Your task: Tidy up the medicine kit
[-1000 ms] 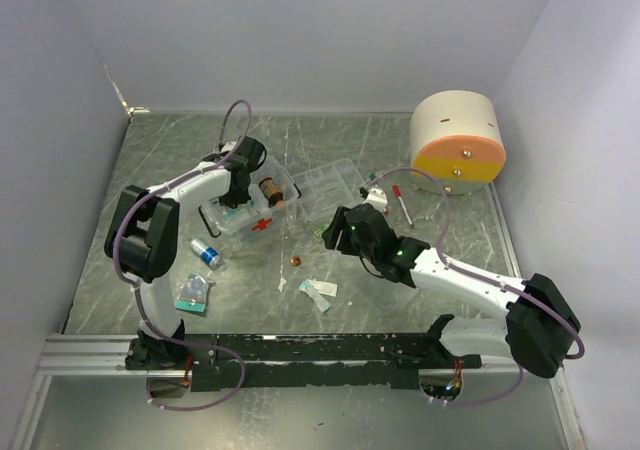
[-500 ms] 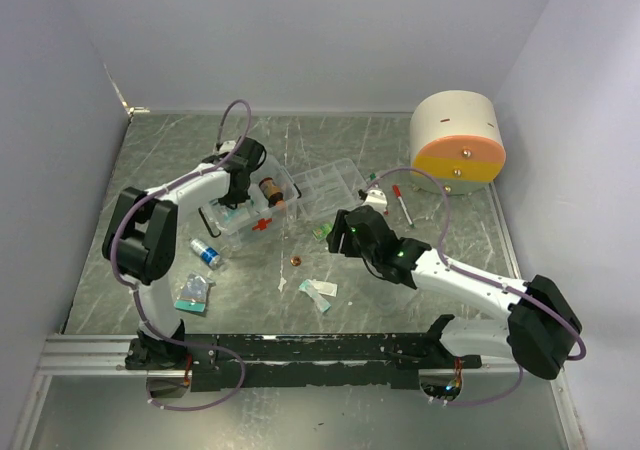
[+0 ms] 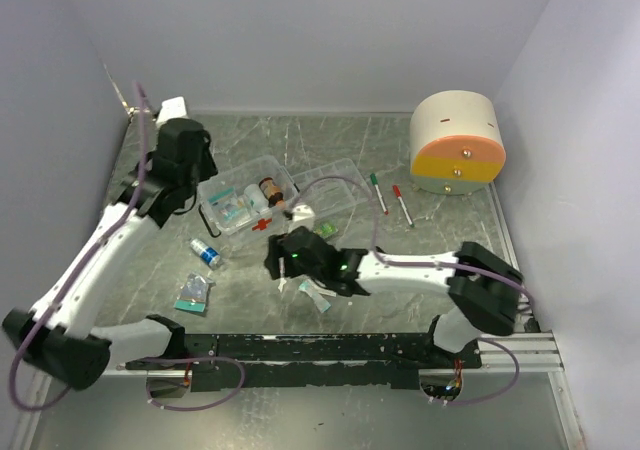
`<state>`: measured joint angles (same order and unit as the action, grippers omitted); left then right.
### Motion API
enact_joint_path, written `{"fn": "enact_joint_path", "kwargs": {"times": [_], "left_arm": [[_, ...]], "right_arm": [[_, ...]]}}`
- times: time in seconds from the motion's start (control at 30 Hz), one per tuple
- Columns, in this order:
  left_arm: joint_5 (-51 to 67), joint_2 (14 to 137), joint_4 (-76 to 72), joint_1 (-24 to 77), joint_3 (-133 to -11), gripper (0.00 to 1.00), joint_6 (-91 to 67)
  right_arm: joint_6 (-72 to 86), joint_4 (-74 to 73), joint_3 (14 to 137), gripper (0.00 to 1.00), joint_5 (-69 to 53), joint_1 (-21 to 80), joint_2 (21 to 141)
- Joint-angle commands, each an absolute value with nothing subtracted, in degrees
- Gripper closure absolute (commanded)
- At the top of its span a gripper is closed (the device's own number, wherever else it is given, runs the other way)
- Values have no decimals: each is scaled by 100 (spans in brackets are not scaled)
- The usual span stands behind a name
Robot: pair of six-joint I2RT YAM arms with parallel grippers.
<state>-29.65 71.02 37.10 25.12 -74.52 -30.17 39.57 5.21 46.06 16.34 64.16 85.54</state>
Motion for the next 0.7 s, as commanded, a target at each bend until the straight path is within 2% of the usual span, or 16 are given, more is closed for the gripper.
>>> {"fn": "enact_joint_path", "kwargs": {"times": [0.0,0.17,0.4,0.57,0.67], "left_arm": [[-2623,6287,4079,2546,-7609,49,-2648],[-2591,5411,4461,2540,-7655,36,-2531],[-2882,4468,4886,2540,-7716,34,-2659],[-2835,4164,5056,2544,-7632,33,-2724],[-2831,4144,5161,2540,-7661,33,-2714]], "right_arm": [[3647,1112,5516,36,1947,6978,9418],[3803,1142,6407,38,2339,7437,10343],[3825,288,8028,44,3077,7996,11863],[3964,-247,8857,52,3581,8156,12616],[4005,-575,9220,52,3856,8162,12917]]}}
